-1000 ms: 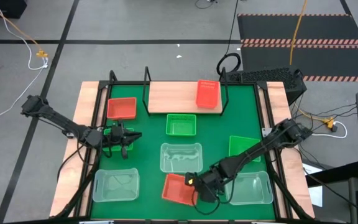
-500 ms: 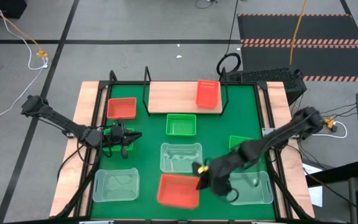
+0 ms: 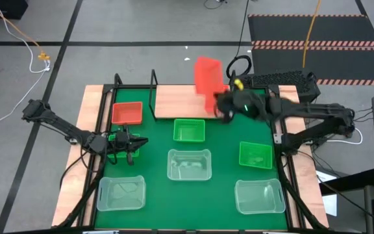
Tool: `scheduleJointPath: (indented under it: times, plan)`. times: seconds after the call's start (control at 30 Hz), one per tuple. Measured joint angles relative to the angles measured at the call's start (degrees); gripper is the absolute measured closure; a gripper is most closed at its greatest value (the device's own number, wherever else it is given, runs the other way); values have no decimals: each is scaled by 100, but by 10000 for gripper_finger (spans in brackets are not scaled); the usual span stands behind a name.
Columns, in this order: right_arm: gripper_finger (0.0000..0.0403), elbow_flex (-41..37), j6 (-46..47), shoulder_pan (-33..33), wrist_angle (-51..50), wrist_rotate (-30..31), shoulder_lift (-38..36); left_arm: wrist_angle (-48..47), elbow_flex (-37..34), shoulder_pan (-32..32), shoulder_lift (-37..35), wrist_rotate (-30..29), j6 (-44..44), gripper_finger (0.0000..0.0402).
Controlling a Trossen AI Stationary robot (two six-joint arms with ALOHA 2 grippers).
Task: Stack baskets on shelf by color
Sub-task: Stack the bottom orange bin on top of the orange bin on the shelf
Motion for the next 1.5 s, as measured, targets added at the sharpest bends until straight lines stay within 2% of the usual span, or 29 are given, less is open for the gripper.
scheduleJointPath:
  times: [0.17, 0.33, 0.53, 0.73, 1.0, 1.5]
  plan:
    - [401, -2, 547, -1296, -504, -1151, 423, -1, 0, 1, 0, -56, 26, 364]
    - [401, -10, 658, -1758, -761, -1260, 988, -42, 0, 2, 0, -59, 37, 364]
    - [401, -9, 914, -1893, -1070, -1293, 1436, -302, 0, 44, 0, -63, -90, 364]
    - [401, -9, 1056, -1878, -1348, -1308, 1422, -474, 0, 105, 2, -63, -326, 364]
    - [401, -21, 1278, -1851, -1609, -2027, 1371, -470, 0, 105, 0, -63, -319, 364]
    - [394, -275, 1256, -1811, -1750, -2025, 1349, -473, 0, 105, 0, -63, -300, 364]
